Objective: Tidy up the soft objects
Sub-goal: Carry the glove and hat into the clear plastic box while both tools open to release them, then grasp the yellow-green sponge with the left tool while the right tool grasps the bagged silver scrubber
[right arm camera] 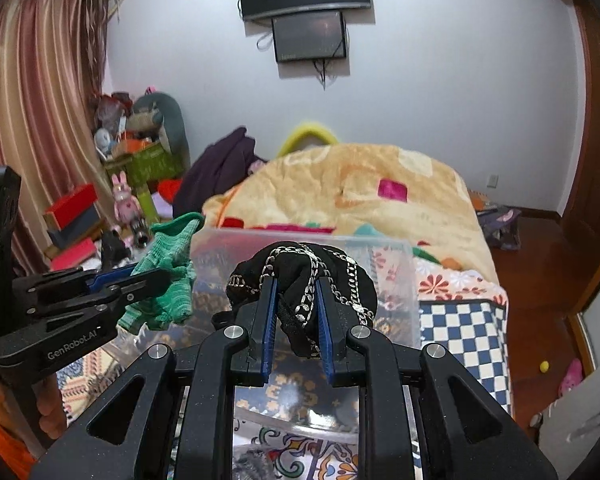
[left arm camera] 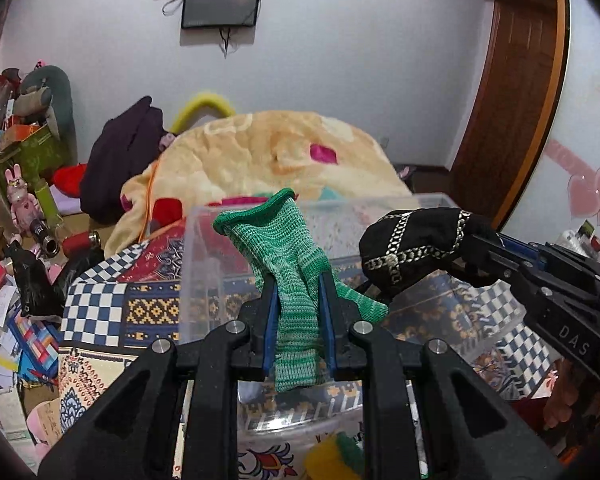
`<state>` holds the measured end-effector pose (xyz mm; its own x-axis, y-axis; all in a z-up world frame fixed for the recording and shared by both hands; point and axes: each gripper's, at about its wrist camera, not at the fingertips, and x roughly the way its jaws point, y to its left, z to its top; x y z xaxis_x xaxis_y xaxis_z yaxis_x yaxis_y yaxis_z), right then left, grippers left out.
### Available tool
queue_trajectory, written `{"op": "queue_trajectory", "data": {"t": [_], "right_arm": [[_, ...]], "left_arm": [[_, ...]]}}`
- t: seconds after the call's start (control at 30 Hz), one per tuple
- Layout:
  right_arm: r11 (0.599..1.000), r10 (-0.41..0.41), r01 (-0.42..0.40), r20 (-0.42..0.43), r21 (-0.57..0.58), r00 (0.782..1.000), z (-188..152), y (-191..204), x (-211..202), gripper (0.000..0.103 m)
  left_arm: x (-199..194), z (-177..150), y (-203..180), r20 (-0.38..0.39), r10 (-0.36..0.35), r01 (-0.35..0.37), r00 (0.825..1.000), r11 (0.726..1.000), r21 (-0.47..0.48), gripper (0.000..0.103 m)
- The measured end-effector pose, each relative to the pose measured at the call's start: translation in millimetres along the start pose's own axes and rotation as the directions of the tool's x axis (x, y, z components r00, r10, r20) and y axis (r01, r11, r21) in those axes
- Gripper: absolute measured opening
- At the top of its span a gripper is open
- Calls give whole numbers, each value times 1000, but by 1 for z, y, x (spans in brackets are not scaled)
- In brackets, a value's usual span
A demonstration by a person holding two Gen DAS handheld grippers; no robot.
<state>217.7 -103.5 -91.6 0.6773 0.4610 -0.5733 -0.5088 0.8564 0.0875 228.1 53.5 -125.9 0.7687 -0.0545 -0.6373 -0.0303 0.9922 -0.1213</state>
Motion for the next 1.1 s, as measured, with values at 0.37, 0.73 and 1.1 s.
{"op": "queue_trajectory", "data": {"t": [0.37, 0.73, 1.1], "right_arm": [[999, -3, -2, -117, -41, 993, -7, 2, 21, 21], [999, 7, -10, -89, -37, 996, -7, -1, -1, 40], [999, 13, -11, 56, -38, 998, 1, -1, -60, 61]], "left_arm": [[21, -7, -5, -78, -18, 21, 997, 999, 37, 19], [-5, -9, -9, -45, -33, 36, 998, 997, 62, 48], [-79, -7, -15, 98, -55, 48, 994, 996, 73, 67]]}}
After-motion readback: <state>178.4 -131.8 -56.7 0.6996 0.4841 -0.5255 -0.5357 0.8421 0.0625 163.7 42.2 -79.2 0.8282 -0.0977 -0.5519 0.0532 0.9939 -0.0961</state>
